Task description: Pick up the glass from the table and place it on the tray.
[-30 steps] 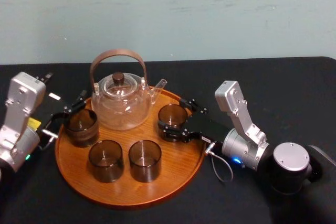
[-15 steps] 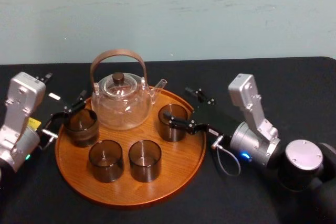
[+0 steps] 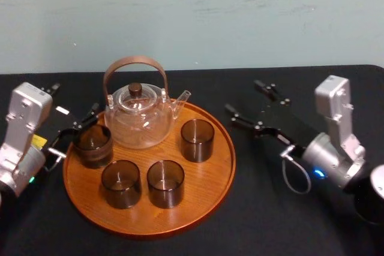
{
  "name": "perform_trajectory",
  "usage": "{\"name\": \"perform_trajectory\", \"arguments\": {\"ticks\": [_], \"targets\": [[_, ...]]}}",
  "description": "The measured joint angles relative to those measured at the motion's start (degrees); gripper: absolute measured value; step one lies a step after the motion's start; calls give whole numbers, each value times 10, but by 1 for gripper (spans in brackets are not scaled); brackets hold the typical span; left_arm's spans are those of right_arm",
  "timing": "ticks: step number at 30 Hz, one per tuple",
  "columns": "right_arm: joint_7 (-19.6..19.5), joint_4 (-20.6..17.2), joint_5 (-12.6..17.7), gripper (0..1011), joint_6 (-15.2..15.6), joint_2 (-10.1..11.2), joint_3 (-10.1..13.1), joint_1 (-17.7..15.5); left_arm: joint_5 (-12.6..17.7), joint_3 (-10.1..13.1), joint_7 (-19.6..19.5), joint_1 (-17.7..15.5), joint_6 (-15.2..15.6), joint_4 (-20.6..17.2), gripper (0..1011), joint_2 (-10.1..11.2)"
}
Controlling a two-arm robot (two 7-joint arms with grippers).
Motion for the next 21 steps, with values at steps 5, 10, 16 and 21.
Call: {"name": "perform_trajectory", "arguments": {"ticks": [5, 10, 16, 21], "targets": [[-27, -14, -8, 1002, -2, 16, 29, -28, 0, 0, 0, 0, 0, 0, 1001, 0], [-43, -16, -12, 1003, -3, 21, 51, -44, 0, 0, 0, 0, 0, 0, 1001, 0], [-63, -13, -19, 1002, -7, 20, 77, -56, 0, 0, 0, 0, 0, 0, 1001, 0], [-73, -11, -21, 1002, -6, 17, 86, -59, 0, 0, 0, 0, 0, 0, 1001, 0]]}}
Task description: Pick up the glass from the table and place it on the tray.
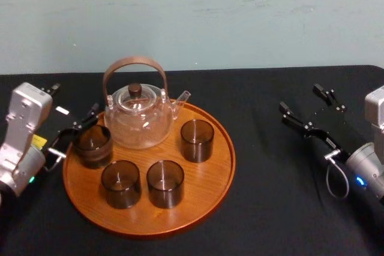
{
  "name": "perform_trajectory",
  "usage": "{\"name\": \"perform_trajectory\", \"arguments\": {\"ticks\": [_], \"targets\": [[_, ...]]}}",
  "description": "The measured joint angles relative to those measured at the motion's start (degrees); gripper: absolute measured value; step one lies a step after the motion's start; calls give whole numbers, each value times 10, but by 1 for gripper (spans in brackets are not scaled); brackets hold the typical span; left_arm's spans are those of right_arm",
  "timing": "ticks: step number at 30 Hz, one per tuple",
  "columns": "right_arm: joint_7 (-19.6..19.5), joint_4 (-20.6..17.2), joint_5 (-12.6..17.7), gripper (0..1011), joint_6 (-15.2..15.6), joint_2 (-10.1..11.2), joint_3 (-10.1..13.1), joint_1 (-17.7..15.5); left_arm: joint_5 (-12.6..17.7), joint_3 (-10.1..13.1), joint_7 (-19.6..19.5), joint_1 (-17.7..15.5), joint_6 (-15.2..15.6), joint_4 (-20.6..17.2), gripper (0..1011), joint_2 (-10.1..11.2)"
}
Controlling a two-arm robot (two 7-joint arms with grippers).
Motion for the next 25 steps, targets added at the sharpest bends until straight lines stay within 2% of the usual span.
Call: {"name": "perform_trajectory", "arguments": {"ticks": [25], "targets": [[6, 0, 0, 1002, 0, 1, -5, 2, 0, 0, 0, 0, 0, 0, 1001, 0]]}}
